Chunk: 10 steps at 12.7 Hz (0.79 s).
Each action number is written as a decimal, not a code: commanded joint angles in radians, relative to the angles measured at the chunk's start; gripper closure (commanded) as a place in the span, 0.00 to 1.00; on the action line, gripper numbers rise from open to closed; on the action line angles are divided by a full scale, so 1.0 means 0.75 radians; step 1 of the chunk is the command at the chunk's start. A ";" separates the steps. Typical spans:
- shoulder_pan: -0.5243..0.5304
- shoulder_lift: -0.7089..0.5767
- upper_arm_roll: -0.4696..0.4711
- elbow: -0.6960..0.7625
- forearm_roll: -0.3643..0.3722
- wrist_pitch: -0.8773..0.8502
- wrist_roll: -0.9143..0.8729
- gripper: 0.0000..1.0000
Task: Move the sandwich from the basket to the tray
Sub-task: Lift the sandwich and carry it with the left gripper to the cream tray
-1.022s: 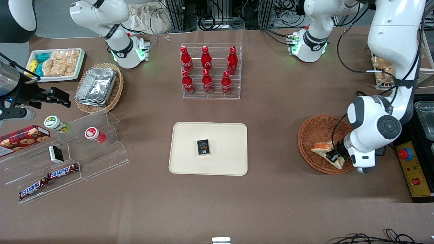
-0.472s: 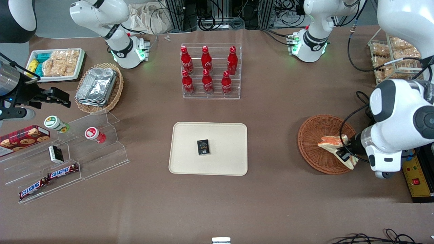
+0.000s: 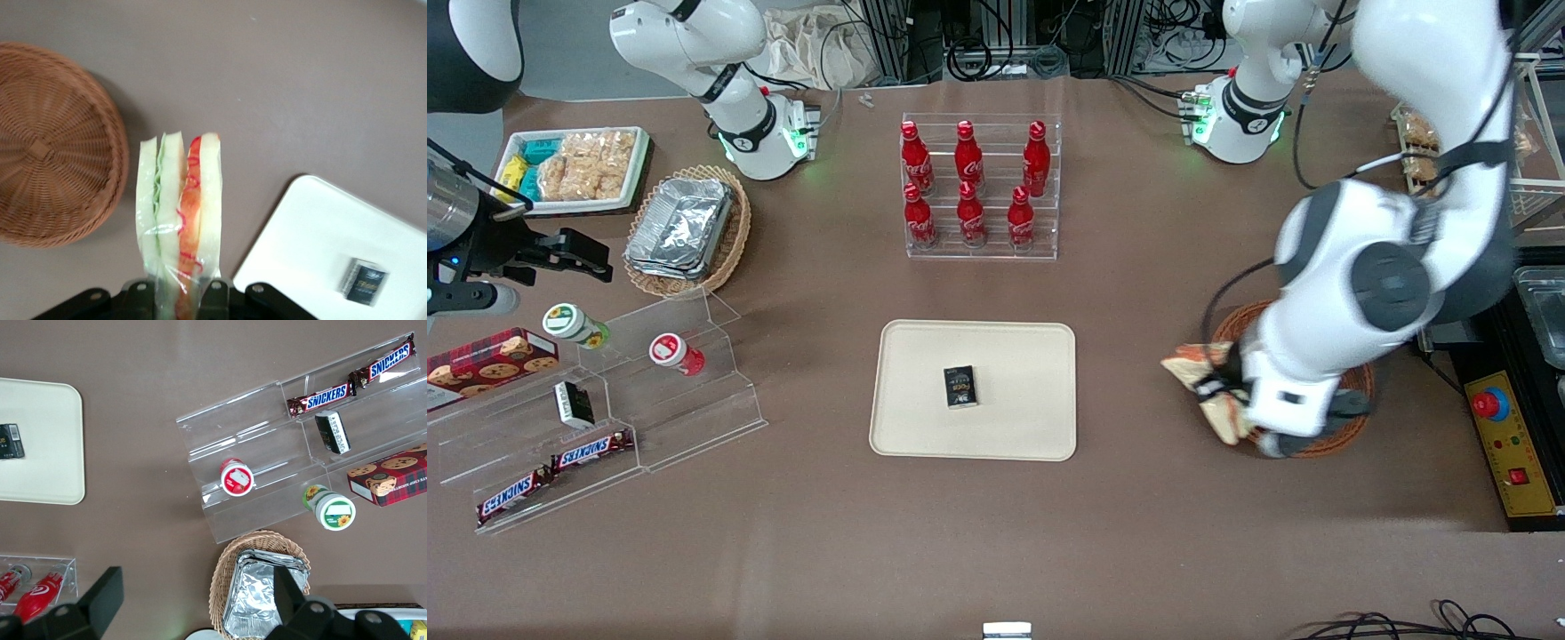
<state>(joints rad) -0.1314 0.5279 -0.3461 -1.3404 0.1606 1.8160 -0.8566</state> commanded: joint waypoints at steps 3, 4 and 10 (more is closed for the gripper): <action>-0.260 0.339 0.007 0.253 0.119 0.029 0.011 0.95; -0.285 0.380 0.007 0.247 0.127 0.063 0.007 0.95; -0.412 0.588 0.018 0.261 0.264 0.200 -0.046 0.85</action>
<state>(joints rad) -0.4164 0.9240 -0.3419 -1.1997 0.3329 1.9578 -0.8891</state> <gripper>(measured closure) 0.841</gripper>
